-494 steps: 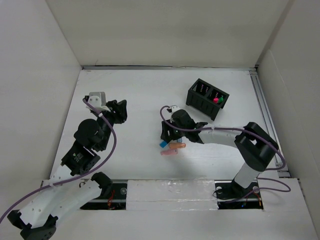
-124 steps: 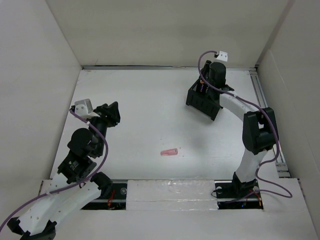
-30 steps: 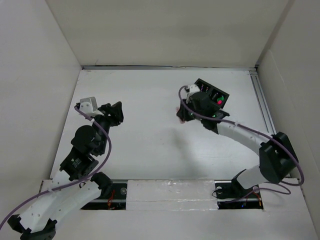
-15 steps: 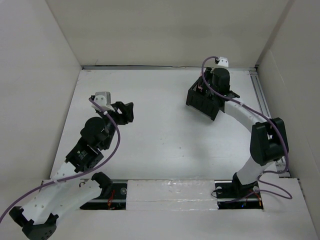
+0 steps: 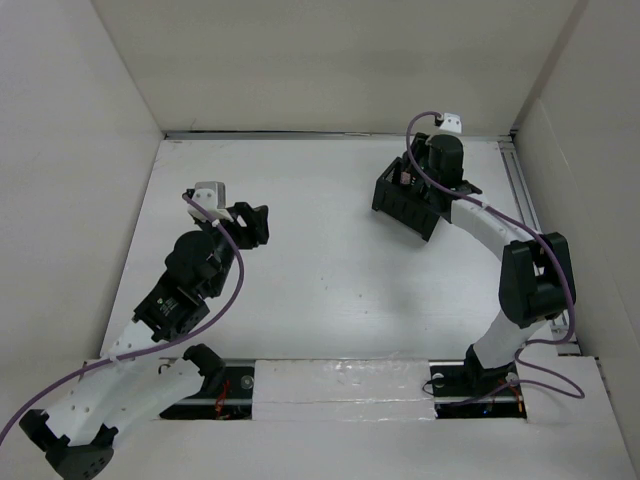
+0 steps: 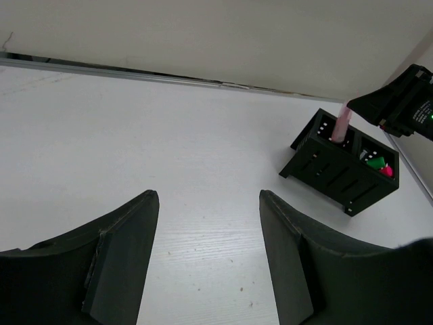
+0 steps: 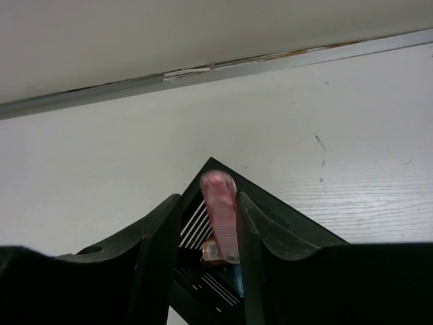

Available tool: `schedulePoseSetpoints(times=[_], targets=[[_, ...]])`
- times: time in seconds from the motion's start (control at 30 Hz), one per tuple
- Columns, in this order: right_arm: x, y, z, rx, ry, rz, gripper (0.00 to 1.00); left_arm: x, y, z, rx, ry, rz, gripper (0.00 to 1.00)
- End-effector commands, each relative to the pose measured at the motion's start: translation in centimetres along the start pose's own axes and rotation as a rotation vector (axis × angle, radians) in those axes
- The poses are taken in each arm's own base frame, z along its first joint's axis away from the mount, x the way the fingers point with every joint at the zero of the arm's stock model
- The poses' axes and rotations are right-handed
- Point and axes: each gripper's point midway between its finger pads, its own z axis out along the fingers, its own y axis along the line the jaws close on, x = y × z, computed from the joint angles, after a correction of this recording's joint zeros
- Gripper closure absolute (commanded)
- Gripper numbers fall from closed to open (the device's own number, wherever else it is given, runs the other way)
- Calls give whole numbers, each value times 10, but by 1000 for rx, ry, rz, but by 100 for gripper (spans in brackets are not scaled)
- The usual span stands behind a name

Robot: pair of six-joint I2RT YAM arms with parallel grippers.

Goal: Organize the desk

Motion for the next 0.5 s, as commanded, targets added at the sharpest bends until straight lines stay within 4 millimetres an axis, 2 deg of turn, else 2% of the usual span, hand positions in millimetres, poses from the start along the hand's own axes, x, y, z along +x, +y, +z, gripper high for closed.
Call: schedulePoseSetpoints(times=[0.0, 0.2, 0.23, 0.27, 0.3, 0.33, 0.37, 0.4, 0.43, 0.47], targets=[[-20, 9, 1, -28, -65, 1, 56, -29, -2, -5, 1, -70, -24, 42], [-29, 14, -7, -57, -77, 0, 54, -29, -2, -4, -1, -68, -22, 42], [-28, 20, -11, -67, -73, 1, 54, -27, -1, -4, -4, -65, -20, 42], [-40, 21, -21, -72, -97, 13, 54, -27, -1, -4, -4, -68, -20, 42], [-43, 31, -29, -91, -109, 23, 54, -27, -1, -4, -5, -66, -21, 42], [-38, 42, -45, -136, -109, 41, 61, -28, -2, -4, -1, -67, -22, 42], [-53, 47, -54, -152, -146, 59, 68, -28, -2, -4, -2, -66, -21, 42], [-47, 68, -66, -222, -133, 66, 75, -28, -3, -4, 8, -66, -22, 42], [-35, 77, -77, -254, -115, 70, 83, -28, -4, -4, 11, -66, -21, 42], [-32, 91, -87, -297, -114, 75, 100, -30, -4, -5, 17, -74, -23, 42]])
